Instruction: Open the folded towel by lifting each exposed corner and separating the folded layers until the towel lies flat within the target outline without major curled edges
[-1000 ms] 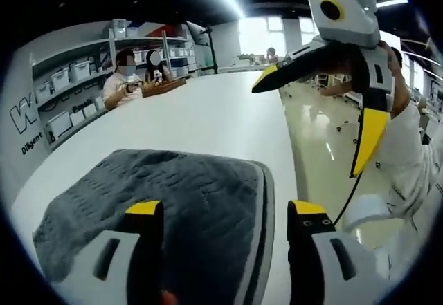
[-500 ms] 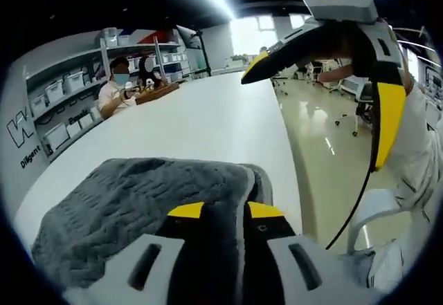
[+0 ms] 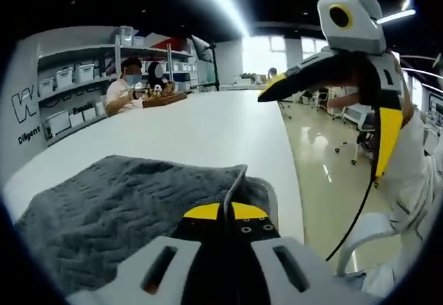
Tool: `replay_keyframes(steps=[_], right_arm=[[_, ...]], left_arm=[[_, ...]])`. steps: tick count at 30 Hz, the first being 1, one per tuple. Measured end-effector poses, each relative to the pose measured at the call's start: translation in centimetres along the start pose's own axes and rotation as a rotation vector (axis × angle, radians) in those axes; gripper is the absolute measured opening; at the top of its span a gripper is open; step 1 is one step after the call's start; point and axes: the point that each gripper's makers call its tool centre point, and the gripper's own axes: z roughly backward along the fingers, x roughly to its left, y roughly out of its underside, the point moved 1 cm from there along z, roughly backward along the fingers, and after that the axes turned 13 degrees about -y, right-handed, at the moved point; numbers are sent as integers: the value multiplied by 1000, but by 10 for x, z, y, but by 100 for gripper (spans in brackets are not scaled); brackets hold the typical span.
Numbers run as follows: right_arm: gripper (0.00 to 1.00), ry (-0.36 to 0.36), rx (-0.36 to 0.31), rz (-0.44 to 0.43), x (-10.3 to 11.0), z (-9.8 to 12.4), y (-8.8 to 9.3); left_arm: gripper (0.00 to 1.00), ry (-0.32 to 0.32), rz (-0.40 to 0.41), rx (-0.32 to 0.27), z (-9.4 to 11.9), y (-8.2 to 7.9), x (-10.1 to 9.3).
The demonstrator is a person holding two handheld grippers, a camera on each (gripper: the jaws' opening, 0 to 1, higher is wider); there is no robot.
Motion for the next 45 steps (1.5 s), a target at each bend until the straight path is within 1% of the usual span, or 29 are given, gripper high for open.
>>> replay_keyframes(steps=[2, 4, 7, 10, 11, 13, 15, 18, 19, 20, 23, 26, 28, 30, 31, 33, 36, 37, 40, 42, 45], right_arm=[[98, 1, 2, -1, 0, 0, 0], [98, -1, 0, -4, 0, -1, 0], [98, -3, 1, -3, 0, -1, 1], [98, -2, 5, -5, -1, -1, 2], [98, -3, 6, -5, -1, -1, 2], [98, -4, 7, -4, -1, -1, 2], [98, -6, 7, -2, 0, -2, 2], [98, -8, 13, -1, 1, -3, 2], [98, -9, 15, -1, 1, -3, 3], [98, -10, 16, -1, 1, -4, 3], [97, -11, 16, -1, 1, -4, 3], [97, -14, 20, 0, 2, -5, 4], [97, -17, 22, 0, 2, -6, 4], [97, -19, 22, 0, 2, -6, 4], [97, -19, 24, 0, 2, -7, 4], [97, -20, 25, -2, 2, -7, 4], [97, -22, 29, -3, 2, -9, 5], [97, -23, 31, -3, 2, -9, 5], [97, -26, 30, -3, 3, -11, 5], [97, -31, 30, -4, 3, -12, 5], [97, -33, 32, -7, 3, -14, 5]], left_arm=[[2, -1, 51, -24, 1, -5, 2], [2, -16, 106, -61, 5, -12, 10], [2, -44, 163, -102, 10, -20, 22], [2, -95, 206, -147, 17, -28, 35], [2, -118, 225, -170, 22, -32, 43], [2, -141, 249, -198, 29, -38, 53], [2, -171, 255, -214, 37, -41, 64], [2, -191, 266, -234, 47, -46, 76], [2, -210, 264, -243, 52, -47, 81], [2, -216, 262, -243, 53, -47, 83], [2, -252, 266, -262, 66, -50, 97], [2, -307, 263, -283, 79, -52, 112], [2, -354, 247, -288, 88, -52, 124], [2, -417, 211, -288, 99, -51, 138], [2, -447, 189, -282, 106, -50, 144], [2, -483, 155, -272, 114, -48, 152], [2, -547, 83, -233, 128, -43, 165], [2, -580, 61, -225, 135, -41, 171], [2, -635, 25, -207, 149, -37, 183], [2, -685, -3, -188, 162, -33, 193], [2, -729, -12, -191, 180, -29, 204]])
